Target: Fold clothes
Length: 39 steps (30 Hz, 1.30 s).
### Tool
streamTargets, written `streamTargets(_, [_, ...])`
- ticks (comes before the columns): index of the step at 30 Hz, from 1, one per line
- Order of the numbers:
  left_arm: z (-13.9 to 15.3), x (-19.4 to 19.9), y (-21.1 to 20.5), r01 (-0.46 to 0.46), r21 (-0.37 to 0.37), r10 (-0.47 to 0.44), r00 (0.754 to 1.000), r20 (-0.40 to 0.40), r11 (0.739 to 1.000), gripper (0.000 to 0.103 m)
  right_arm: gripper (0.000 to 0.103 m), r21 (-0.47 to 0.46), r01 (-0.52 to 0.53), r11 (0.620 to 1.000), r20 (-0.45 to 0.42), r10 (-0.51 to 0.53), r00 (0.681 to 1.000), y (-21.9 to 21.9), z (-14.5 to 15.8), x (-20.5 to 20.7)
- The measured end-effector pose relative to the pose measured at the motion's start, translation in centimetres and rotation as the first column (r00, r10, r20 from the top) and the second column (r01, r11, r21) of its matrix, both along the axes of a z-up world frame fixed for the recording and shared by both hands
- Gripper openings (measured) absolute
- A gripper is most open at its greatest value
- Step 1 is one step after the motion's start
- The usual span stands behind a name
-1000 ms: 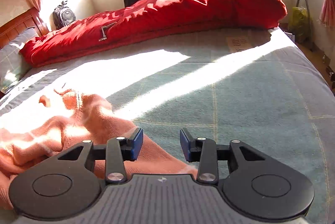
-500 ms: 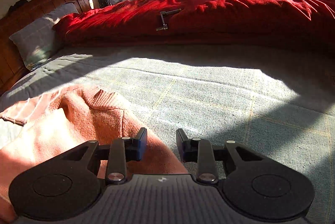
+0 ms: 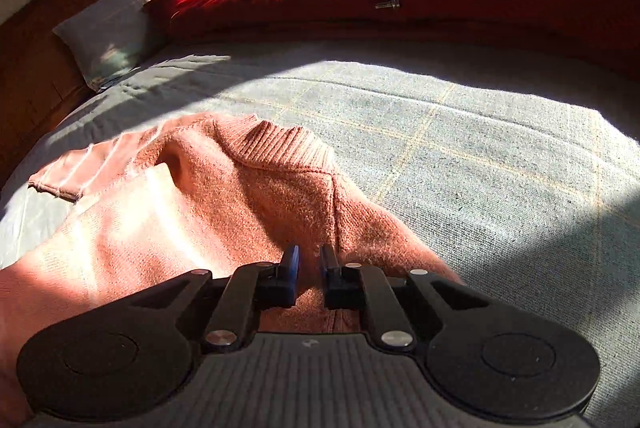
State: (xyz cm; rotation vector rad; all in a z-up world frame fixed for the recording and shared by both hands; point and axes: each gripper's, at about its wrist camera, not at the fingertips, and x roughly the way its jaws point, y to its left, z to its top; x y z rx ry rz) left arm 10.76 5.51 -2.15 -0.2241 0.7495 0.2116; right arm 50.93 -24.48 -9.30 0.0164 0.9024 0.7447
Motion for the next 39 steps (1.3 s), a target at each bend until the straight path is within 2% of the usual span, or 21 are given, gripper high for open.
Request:
streamTargets(2, [-0.3, 0.1, 0.1, 0.006, -0.005, -0.006, 1.0, -0.004, 1.0, 0.062, 0.013, -0.007, -0.038, 0.999, -0.022, 0.038, 0.999, 0.5, -0.8, -0.8])
streamTargets(3, [-0.4, 0.2, 0.1, 0.008, -0.006, -0.008, 1.0, -0.005, 1.0, 0.062, 0.013, -0.018, -0.047, 0.999, -0.001, 0.047, 0.999, 0.7, -0.7, -1.3])
streamTargets(7, [-0.5, -0.1, 0.2, 0.001, -0.008, -0.001, 1.0, -0.001, 1.0, 0.062, 0.014, 0.023, -0.045, 0.999, 0.02, 0.044, 0.999, 0.0, 1.3, -0.5])
streamTargets(11, [-0.5, -0.9, 0.7, -0.035, -0.006, 0.035, 0.999, -0.003, 0.999, 0.062, 0.017, 0.071, 0.044, 0.997, 0.067, -0.049, 0.997, -1.6, 3.2, 2.3])
streamTargets(13, [-0.6, -1.3, 0.8, -0.054, -0.005, 0.054, 0.999, -0.008, 0.999, 0.062, 0.017, 0.041, 0.1, 0.994, 0.069, -0.102, 0.992, -2.2, 2.9, 4.2])
streamTargets(16, [-0.7, -1.9, 1.0, -0.074, -0.002, 0.074, 0.997, -0.019, 0.997, 0.062, 0.017, -0.006, 0.134, 0.991, 0.017, -0.134, 0.991, -2.8, 1.2, 6.0])
streamTargets(21, [-1.0, -1.7, 1.1, -0.088, -0.009, 0.088, 0.996, -0.029, 0.996, 0.062, 0.017, 0.038, 0.052, 0.998, -0.009, -0.051, 0.999, -2.3, 0.0, 4.3])
streamTargets(24, [-1.1, -1.3, 0.9, -0.079, -0.016, 0.078, 0.996, -0.031, 0.997, 0.062, 0.017, 0.038, -0.03, 0.999, 0.039, 0.028, 0.999, -1.1, 0.5, 2.0])
streamTargets(29, [-1.4, -0.5, 0.5, -0.056, -0.021, 0.055, 0.998, -0.034, 0.998, 0.062, 0.017, -0.071, -0.145, 0.987, 0.162, 0.155, 0.975, 1.1, 1.1, -2.5])
streamTargets(31, [-1.5, -0.2, 0.5, -0.049, -0.024, 0.049, 0.998, -0.038, 0.998, 0.062, 0.017, -0.071, -0.168, 0.983, 0.187, 0.179, 0.966, 1.2, 1.4, -3.7])
streamTargets(32, [-1.6, -0.1, 0.4, -0.048, -0.025, 0.047, 0.998, -0.039, 0.999, 0.062, 0.021, -0.068, -0.191, 0.979, 0.194, 0.201, 0.96, 1.3, 1.6, -4.2])
streamTargets(33, [-1.6, 0.0, 0.4, -0.047, -0.025, 0.046, 0.998, -0.04, 0.999, 0.062, 0.04, -0.087, -0.205, 0.975, 0.215, 0.219, 0.952, 1.4, 1.6, -4.6])
streamTargets(34, [-1.7, 0.0, 0.4, -0.046, -0.026, 0.045, 0.998, -0.04, 0.999, 0.062, 0.052, -0.107, -0.217, 0.97, 0.236, 0.237, 0.942, 1.6, 1.6, -5.0])
streamTargets(36, [-1.8, 0.2, 0.3, -0.045, -0.026, 0.044, 0.998, -0.042, 0.999, 0.062, 0.054, -0.188, -0.203, 0.961, 0.298, 0.253, 0.92, 2.1, 1.9, -5.6])
streamTargets(37, [-1.8, 0.2, 0.3, -0.042, -0.026, 0.041, 0.998, -0.041, 0.999, 0.062, 0.054, -0.181, -0.21, 0.961, 0.304, 0.257, 0.917, 2.0, 2.2, -5.5])
streamTargets(39, [-1.7, 0.0, 0.3, -0.043, -0.022, 0.042, 0.998, -0.04, 0.999, 0.062, 0.054, -0.092, -0.207, 0.974, 0.296, 0.226, 0.928, 1.0, 3.3, -4.4])
